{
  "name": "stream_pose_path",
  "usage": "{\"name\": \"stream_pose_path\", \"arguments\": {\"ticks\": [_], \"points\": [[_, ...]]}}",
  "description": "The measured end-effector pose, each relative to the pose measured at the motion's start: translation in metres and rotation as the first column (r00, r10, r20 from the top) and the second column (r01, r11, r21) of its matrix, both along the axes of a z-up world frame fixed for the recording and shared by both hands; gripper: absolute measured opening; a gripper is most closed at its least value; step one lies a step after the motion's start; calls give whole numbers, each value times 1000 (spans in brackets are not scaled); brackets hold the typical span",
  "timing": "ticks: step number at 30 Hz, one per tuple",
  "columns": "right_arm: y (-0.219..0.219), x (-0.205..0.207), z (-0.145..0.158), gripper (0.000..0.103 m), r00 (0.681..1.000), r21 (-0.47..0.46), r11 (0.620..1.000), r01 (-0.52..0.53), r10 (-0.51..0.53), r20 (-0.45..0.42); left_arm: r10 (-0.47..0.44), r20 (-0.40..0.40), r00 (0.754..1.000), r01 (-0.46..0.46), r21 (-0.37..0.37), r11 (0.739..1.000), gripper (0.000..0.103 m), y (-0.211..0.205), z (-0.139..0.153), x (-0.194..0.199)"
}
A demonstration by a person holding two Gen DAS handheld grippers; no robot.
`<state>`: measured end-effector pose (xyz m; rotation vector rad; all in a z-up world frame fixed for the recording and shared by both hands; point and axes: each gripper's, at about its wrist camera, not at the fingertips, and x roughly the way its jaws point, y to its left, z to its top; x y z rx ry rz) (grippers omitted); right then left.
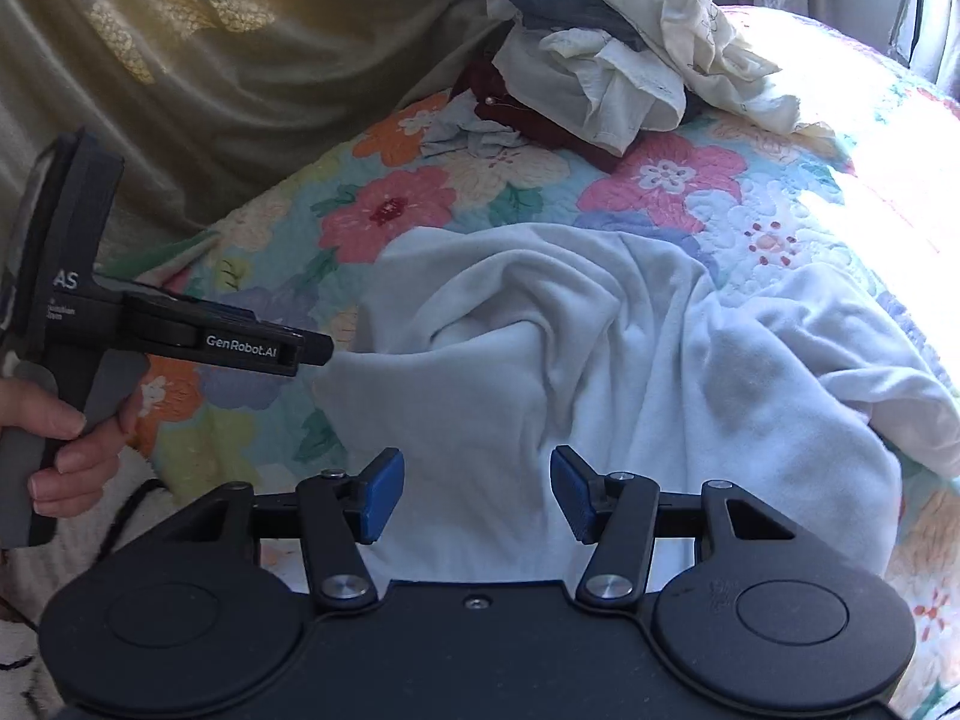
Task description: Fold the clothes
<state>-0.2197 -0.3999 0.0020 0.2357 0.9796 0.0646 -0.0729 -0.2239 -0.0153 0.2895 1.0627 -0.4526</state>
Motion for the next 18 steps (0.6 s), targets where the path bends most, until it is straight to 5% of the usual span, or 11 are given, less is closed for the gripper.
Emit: {"name": "stream_pose_path", "arguments": {"ticks": [2, 8, 9, 11, 12, 18], "points": [[-2, 8, -8, 59, 1000, -61, 998, 15, -16, -18, -35, -56, 998, 31, -65, 997, 72, -8, -10, 9], [-20, 31, -14, 60, 999, 100, 994, 48, -46, -22, 9, -122, 992, -30, -170, 985, 79, -10, -54, 40], [-20, 36, -14, 60, 998, 118, 991, 55, -52, -21, 15, -149, 989, -48, -217, 975, 75, -5, -56, 43], [-18, 49, -19, 64, 997, 147, 987, 65, -60, -39, 5, -194, 981, -68, -317, 946, 44, 4, -56, 44], [-17, 56, -22, 65, 997, 161, 984, 71, -64, -48, -7, -207, 978, -70, -362, 929, 20, 8, -54, 43], [-10, 81, -31, 65, 991, 199, 973, 117, -100, -89, -72, -114, 991, 15, -438, 899, 15, 13, -29, 23]]}}
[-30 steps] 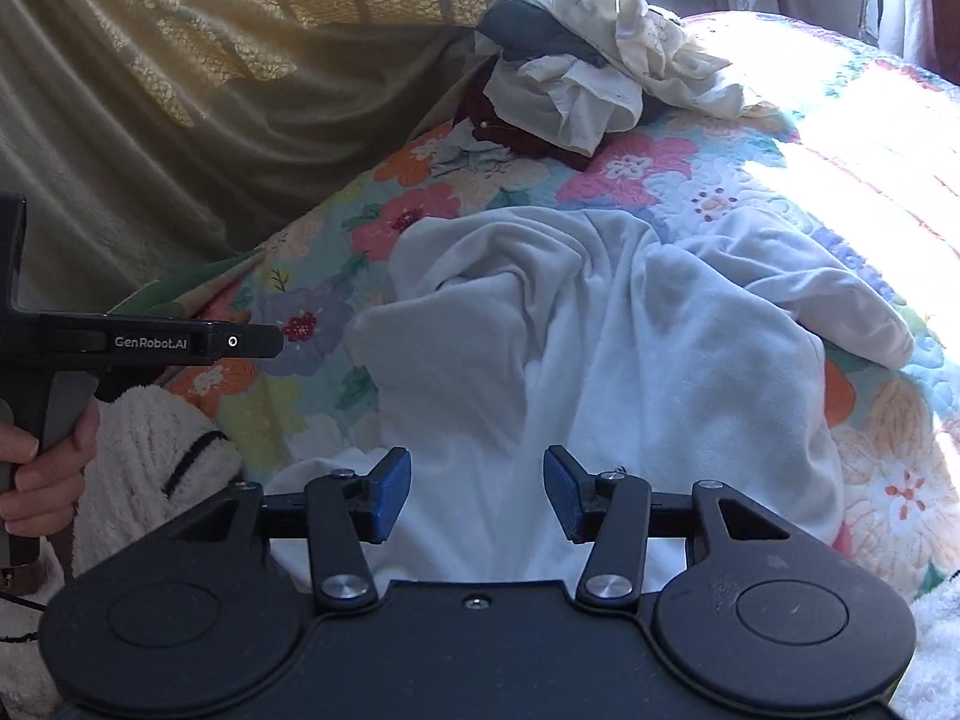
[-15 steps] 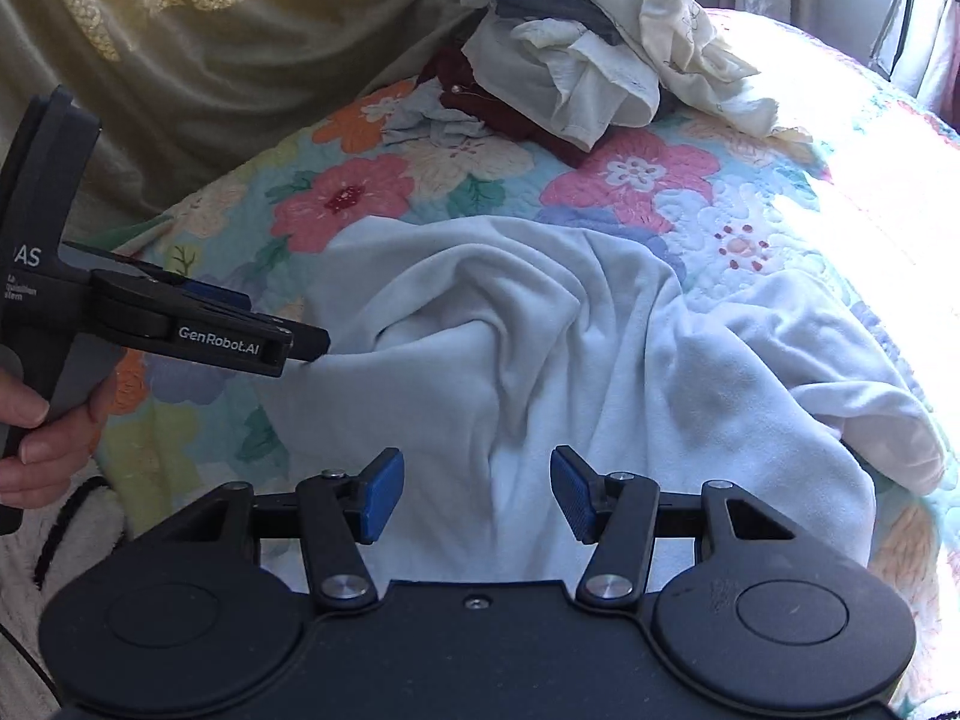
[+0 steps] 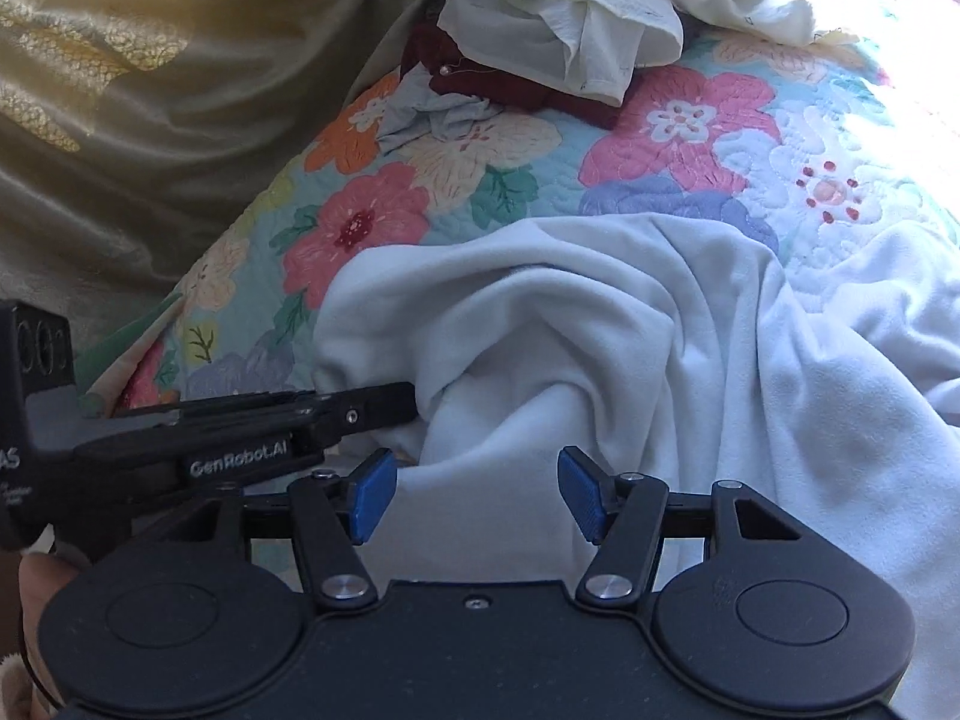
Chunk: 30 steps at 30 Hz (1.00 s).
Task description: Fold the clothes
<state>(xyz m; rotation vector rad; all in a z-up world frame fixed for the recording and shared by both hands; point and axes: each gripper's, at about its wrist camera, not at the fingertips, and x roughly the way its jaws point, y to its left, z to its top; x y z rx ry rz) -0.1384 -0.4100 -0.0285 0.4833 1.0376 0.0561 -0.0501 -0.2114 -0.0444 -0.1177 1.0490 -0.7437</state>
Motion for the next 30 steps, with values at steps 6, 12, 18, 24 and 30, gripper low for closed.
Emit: {"name": "stream_pose_path", "arguments": {"ticks": [6, 12, 18, 24, 30], "points": [[-11, 3, 17, 65, 999, -71, 997, 9, -6, 46, -50, 22, 999, 49, 22, 999, 15, -3, 5, -16], [-17, 15, 16, 65, 999, -1, 1000, -11, 11, 41, -127, 66, 990, 123, 62, 990, 15, -15, 9, -38], [-9, 37, -15, 70, 1000, 103, 995, 3, -3, -4, -153, 151, 977, 132, 138, 982, 15, -18, 14, -47], [5, 34, 1, 6, 983, -63, 997, -49, 59, 173, -101, 205, 974, 82, 97, 992, 16, -6, 27, -42], [-12, 15, 54, 6, 920, -248, 967, 61, 42, 389, -31, 251, 967, 23, 32, 999, 41, 10, 41, -40]]}}
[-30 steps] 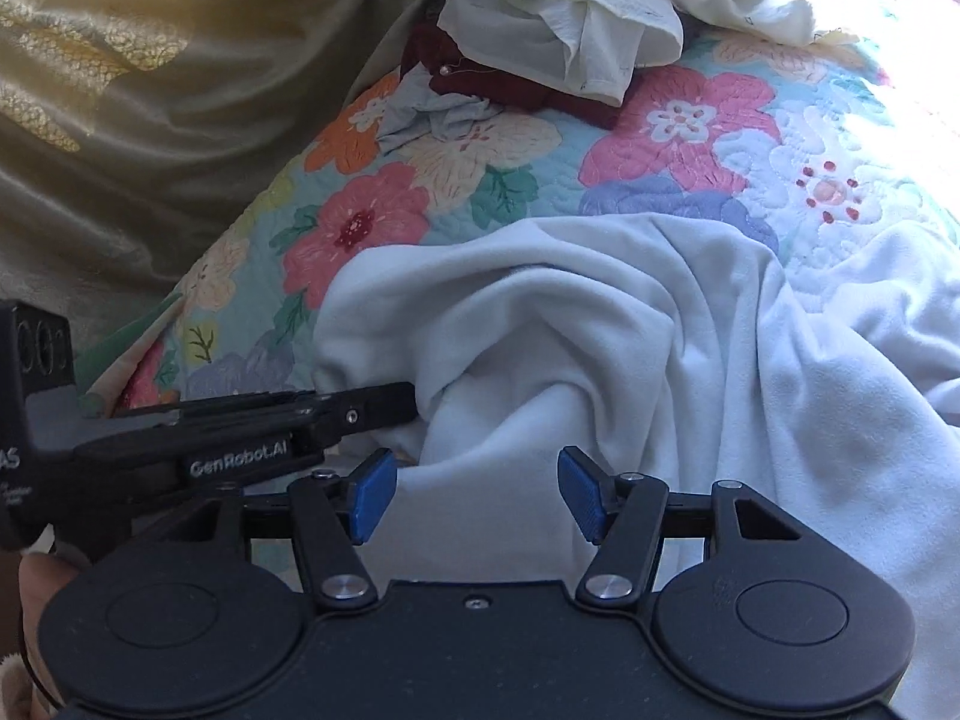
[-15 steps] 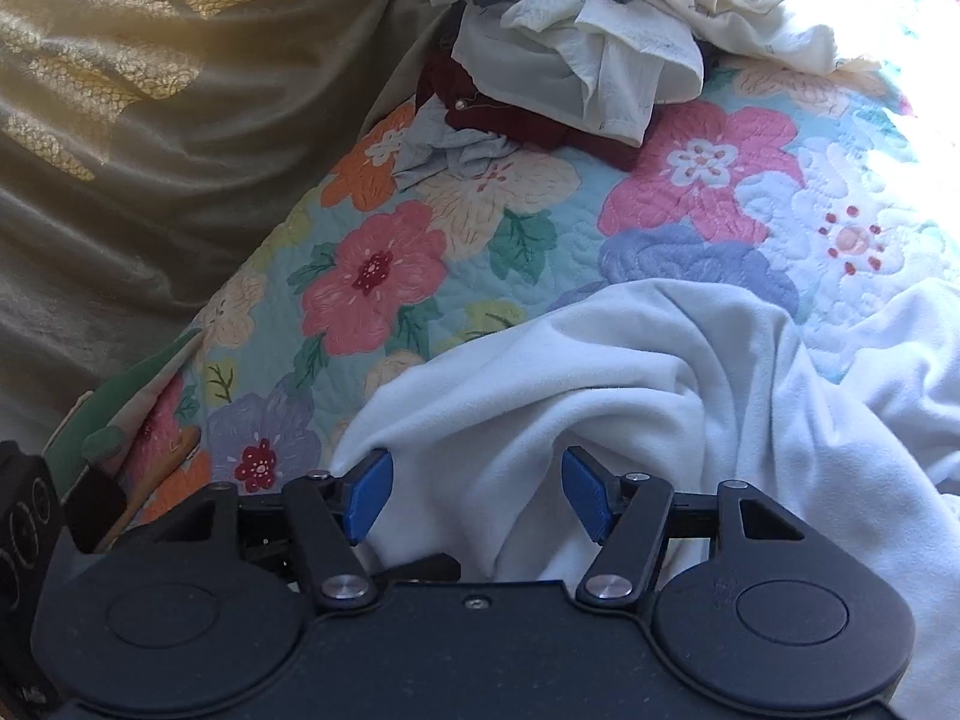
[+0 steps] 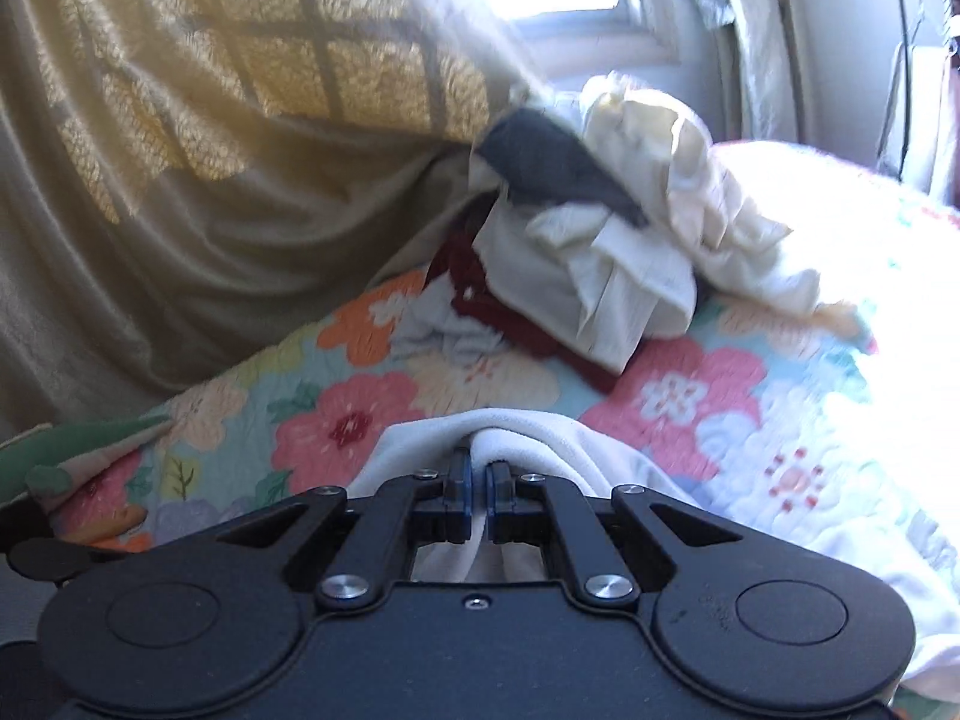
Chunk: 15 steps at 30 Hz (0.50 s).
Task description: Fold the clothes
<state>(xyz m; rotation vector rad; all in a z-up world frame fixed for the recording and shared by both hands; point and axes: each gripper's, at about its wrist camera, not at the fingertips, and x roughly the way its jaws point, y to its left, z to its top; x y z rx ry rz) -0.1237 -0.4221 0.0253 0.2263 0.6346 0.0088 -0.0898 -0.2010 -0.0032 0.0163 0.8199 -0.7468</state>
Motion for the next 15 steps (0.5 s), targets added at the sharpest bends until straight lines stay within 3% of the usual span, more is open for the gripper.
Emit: {"name": "stream_pose_path", "arguments": {"ticks": [2, 5, 9, 11, 15], "points": [[-11, -11, 12, 6, 998, -28, 998, 48, -47, 42, 11, -21, 1000, -12, -27, 1000, 47, 4, 0, 4], [-25, -32, 8, 6, 994, -31, 993, 114, -114, 4, 15, -63, 998, -17, -38, 999, 52, 4, -6, 9], [-38, -58, -29, 6, 982, -32, 988, 151, -154, -110, -10, -101, 995, 8, -21, 1000, 56, -9, -18, 9], [-45, -67, -51, 6, 968, -42, 983, 180, -184, -168, -66, -88, 994, 67, 14, 998, 56, -24, -23, 2], [-59, -69, -72, 6, 949, -74, 970, 230, -241, -203, -122, -58, 991, 125, 50, 991, 67, -50, -30, -6]]}}
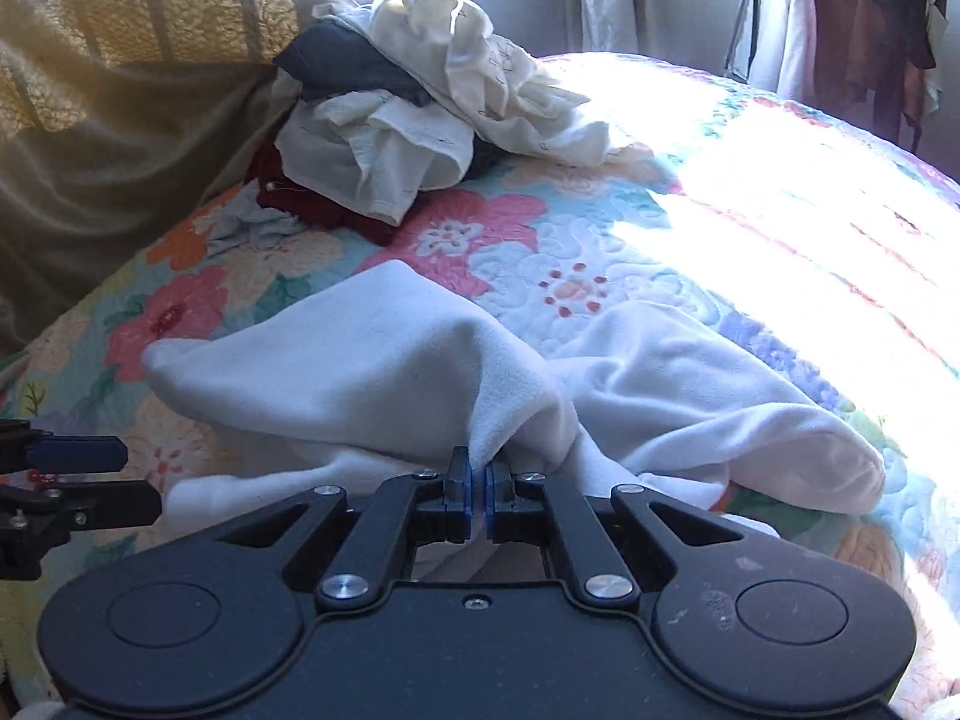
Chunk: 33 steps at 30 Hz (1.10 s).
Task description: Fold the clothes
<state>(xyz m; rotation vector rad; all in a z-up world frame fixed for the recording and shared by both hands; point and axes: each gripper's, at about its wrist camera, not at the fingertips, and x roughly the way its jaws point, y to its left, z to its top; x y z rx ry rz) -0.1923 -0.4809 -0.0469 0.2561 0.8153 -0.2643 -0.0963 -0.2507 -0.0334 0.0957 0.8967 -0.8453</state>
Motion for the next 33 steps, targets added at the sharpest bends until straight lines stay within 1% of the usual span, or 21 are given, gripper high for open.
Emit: {"name": "stream_pose_path", "arguments": {"ticks": [2, 3, 4, 5, 7, 8, 9, 11, 15, 16, 17, 19, 20, 21, 23, 24, 26, 28, 30, 32, 33], "points": [[-2, 0, -1, 6, 1000, 10, 1000, 7, -7, -5, -3, -45, 999, 1, -50, 999, 66, -5, -4, 5], [0, -1, 0, 6, 1000, 6, 1000, -4, 4, -2, -6, -58, 998, 2, -70, 998, 41, -8, -7, 7], [3, -1, 2, 7, 1000, -8, 1000, -14, 14, -4, -20, -34, 999, 18, -55, 998, 3, -14, -7, 5], [6, -1, 4, 10, 1000, -23, 999, -25, 25, -6, -42, 5, 999, 42, -17, 999, 1, -22, -8, 0], [13, -5, 8, 12, 999, -51, 998, -39, 39, -6, -75, 92, 993, 71, 54, 996, 0, -36, -7, -10], [18, -7, 11, 13, 999, -65, 996, -54, 54, -6, -81, 93, 992, 76, 56, 996, 0, -38, -7, -11], [23, -10, 15, 15, 998, -83, 995, -64, 64, -5, -78, 69, 995, 75, 43, 996, 0, -37, -8, -8], [33, -18, 22, 33, 996, -112, 990, -86, 87, 5, -70, 21, 997, 70, 8, 998, 0, -34, -9, -1], [60, -29, 37, 46, 981, -136, 974, -183, 191, 43, -56, -62, 996, 51, -85, 995, 0, -23, -6, 15], [68, -29, 39, 55, 972, -130, 966, -222, 230, 48, -53, -82, 995, 44, -106, 993, 0, -21, -6, 19], [75, -27, 39, 63, 965, -129, 960, -248, 256, 49, -49, -90, 995, 39, -119, 992, 0, -19, -5, 21], [91, -19, 33, 72, 949, -165, 940, -299, 311, 47, -47, -75, 996, 38, -123, 992, 0, -17, -3, 21], [99, -15, 29, 76, 943, -190, 929, -318, 331, 43, -60, -53, 997, 55, -95, 994, 0, -20, -2, 18], [105, -8, 25, 77, 937, -222, 916, -333, 348, 28, -72, -31, 997, 70, -68, 995, 0, -23, -1, 15], [118, 8, 11, 74, 918, -304, 870, -389, 394, -45, -75, -4, 997, 74, -44, 996, 0, -22, 0, 13], [125, 17, 2, 69, 904, -361, 831, -423, 414, -104, -69, -1, 998, 69, -39, 997, 0, -20, 1, 13], [133, 21, -8, 9, 892, -440, 777, -451, 414, -182, -31, -19, 999, 31, -38, 999, 1, -10, 1, 19], [129, 19, -8, 9, 901, -437, 790, -431, 400, -166, 13, -35, 999, -13, -25, 1000, 3, 1, -2, 24], [115, 11, 5, 9, 925, -378, 848, -373, 372, -77, 41, -29, 999, -40, 24, 999, 8, 7, -4, 24], [95, 6, 19, 9, 948, -308, 903, -298, 318, 16, 0, 13, 1000, -1, 87, 996, 17, 2, -7, 15], [83, 3, 27, 9, 956, -262, 928, -263, 288, 61, -21, 33, 999, 17, 119, 993, 24, 0, -8, 11]]}}
